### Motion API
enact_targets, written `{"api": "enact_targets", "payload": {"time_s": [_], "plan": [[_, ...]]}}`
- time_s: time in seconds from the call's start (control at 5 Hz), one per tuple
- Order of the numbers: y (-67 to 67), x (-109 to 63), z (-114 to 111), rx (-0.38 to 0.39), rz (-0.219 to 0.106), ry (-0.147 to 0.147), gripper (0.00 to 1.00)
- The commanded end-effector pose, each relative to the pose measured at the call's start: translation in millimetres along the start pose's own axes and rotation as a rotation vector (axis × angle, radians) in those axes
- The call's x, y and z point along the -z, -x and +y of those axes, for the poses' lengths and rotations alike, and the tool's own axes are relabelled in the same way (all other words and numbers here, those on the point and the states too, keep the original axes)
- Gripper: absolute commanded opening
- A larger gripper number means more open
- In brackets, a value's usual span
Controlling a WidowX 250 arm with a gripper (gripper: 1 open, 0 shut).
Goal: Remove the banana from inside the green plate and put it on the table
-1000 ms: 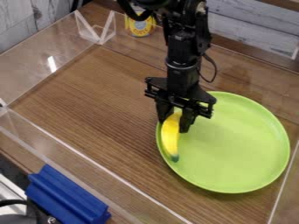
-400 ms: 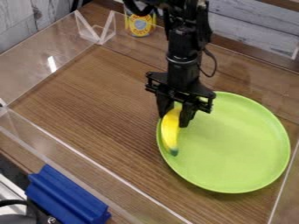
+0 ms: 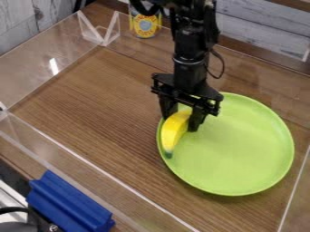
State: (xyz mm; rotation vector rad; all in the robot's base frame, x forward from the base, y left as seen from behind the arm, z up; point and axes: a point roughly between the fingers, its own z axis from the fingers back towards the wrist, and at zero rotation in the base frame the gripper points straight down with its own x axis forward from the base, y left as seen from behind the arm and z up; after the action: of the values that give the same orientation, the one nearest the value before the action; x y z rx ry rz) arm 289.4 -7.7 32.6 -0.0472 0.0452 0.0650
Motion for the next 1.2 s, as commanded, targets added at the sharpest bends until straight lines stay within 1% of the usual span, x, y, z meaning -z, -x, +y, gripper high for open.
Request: {"api": "enact_targets", "payload": {"time_s": [0.0,0.4,1.0], "plan": [[-8.4,-10.7,0.2,-0.001,-0.045,0.009,0.0],[-9.6,-9.9,1.8,-0.001,-0.045,0.013,0.0],[-2.0,-29.9,8.3,0.017,-0.006,-0.012,0.0]]}}
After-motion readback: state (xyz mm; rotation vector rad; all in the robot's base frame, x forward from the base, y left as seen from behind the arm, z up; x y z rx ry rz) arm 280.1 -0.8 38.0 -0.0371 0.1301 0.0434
